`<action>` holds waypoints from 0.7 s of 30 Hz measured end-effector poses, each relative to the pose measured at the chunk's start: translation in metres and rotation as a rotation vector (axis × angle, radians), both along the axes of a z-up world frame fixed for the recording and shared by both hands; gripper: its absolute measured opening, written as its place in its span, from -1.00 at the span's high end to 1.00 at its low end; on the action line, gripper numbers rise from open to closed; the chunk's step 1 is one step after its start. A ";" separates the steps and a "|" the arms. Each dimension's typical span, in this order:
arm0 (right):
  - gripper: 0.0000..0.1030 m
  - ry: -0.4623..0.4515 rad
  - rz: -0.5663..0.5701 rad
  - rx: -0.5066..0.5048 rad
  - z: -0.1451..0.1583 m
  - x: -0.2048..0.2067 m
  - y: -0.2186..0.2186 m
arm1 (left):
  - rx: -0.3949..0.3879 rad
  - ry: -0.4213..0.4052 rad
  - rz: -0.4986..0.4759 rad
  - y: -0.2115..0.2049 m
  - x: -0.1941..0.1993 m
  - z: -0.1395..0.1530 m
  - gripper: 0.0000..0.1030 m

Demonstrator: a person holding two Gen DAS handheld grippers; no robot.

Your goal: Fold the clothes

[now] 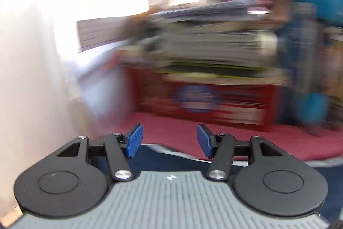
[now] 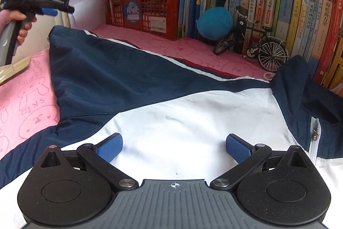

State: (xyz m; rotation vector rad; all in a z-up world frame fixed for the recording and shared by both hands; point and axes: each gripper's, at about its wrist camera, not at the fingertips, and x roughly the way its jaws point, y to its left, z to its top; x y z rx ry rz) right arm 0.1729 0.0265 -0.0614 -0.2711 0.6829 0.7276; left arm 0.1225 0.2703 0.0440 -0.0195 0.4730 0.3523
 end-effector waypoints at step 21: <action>-0.97 0.009 -1.118 0.039 0.021 -0.056 -0.450 | 0.020 0.265 -0.341 -0.143 0.017 -0.075 -0.09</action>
